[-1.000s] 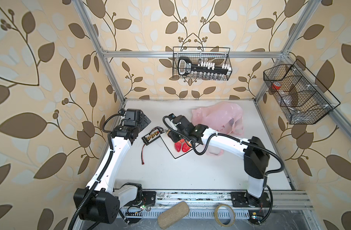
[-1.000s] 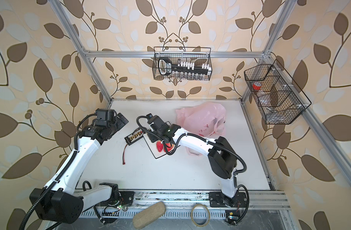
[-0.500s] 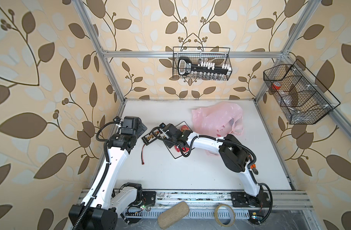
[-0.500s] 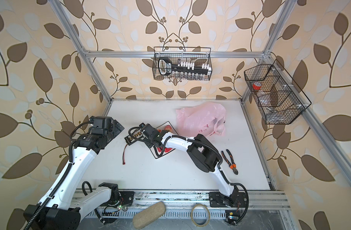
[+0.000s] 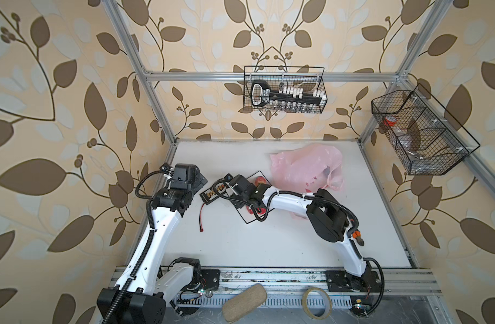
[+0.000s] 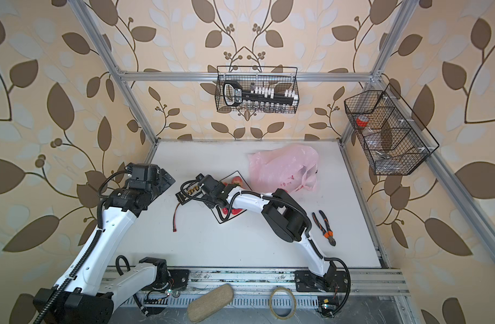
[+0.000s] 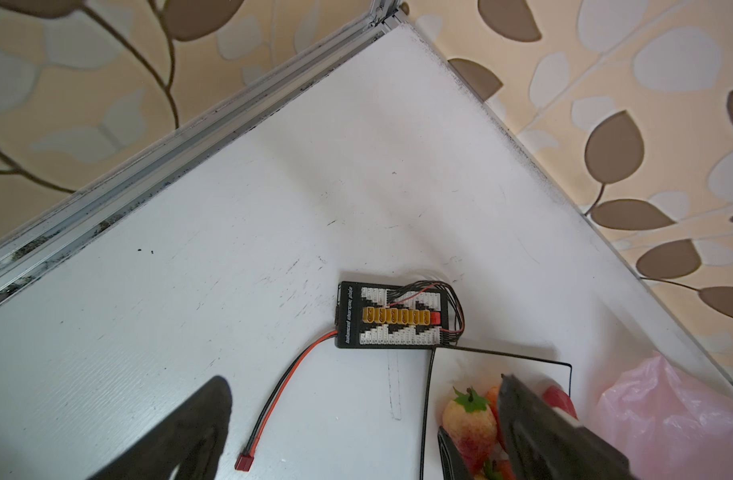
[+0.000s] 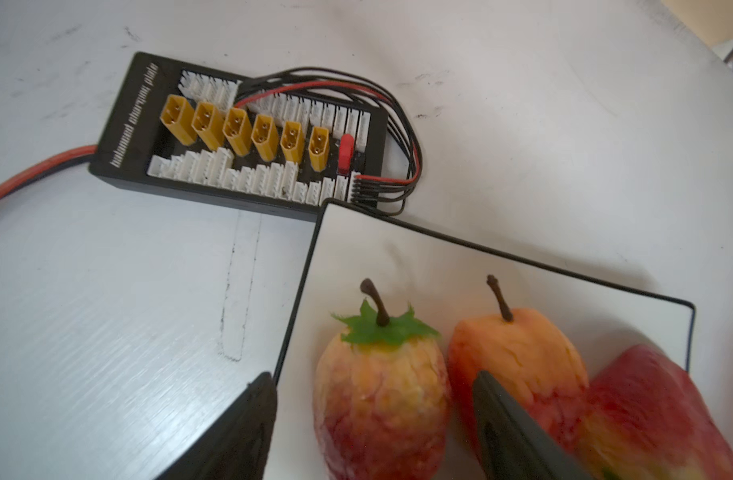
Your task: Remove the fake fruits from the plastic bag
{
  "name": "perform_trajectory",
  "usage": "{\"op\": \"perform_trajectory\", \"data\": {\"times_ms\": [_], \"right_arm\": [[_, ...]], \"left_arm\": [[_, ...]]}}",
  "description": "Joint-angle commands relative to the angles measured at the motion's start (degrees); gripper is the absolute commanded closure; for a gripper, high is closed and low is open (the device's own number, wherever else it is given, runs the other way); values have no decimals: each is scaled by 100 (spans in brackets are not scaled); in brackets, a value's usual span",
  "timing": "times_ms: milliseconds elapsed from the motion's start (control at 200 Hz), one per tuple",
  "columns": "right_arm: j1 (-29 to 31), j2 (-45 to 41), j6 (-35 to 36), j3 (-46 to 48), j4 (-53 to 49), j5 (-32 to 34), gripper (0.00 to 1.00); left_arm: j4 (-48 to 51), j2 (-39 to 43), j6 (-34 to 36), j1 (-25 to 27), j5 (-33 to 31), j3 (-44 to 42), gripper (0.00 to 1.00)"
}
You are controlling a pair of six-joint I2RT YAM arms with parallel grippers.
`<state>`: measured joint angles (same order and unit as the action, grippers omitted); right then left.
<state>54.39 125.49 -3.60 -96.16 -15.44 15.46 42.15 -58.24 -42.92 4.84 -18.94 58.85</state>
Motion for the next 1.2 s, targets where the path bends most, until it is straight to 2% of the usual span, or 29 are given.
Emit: {"op": "perform_trajectory", "data": {"times_ms": [0,145,280,340,445,555,625,715,790,925,1195], "right_arm": [[54,-1025,-153,183,188,-266,24],[47,-2397,-336,1110,570,-209,24],[-127,-3667,-564,1975,579,497,21],[-388,-4279,-699,2431,547,817,16],[-1414,-5420,-1054,3290,544,973,15],[-3149,-6344,-1330,4271,788,504,15],[-4096,-6678,-1218,4975,1248,346,15],[-4924,-6696,-1115,5820,2003,439,14],[-5401,-6483,-902,6431,2826,140,10],[-5491,-5954,-521,7320,4746,-65,9],[-5668,-4406,-233,7720,6706,-892,10]], "left_arm": [[-112,84,138,-12,-343,-29,1],[-402,161,193,-17,-549,-240,1],[-921,327,422,-16,-882,-634,1],[-1151,395,576,-16,-1011,-824,1],[-1557,449,899,-16,-1114,-1159,1],[-2241,454,1453,-18,-979,-1682,1],[-2797,395,1916,-18,-710,-1988,2],[-3203,224,2257,-27,-639,-2252,2],[-3656,92,2598,-22,-477,-2473,1],[-4740,-111,3100,-22,-195,-2964,1],[-5800,-1154,3369,-26,120,-3037,1]]}}
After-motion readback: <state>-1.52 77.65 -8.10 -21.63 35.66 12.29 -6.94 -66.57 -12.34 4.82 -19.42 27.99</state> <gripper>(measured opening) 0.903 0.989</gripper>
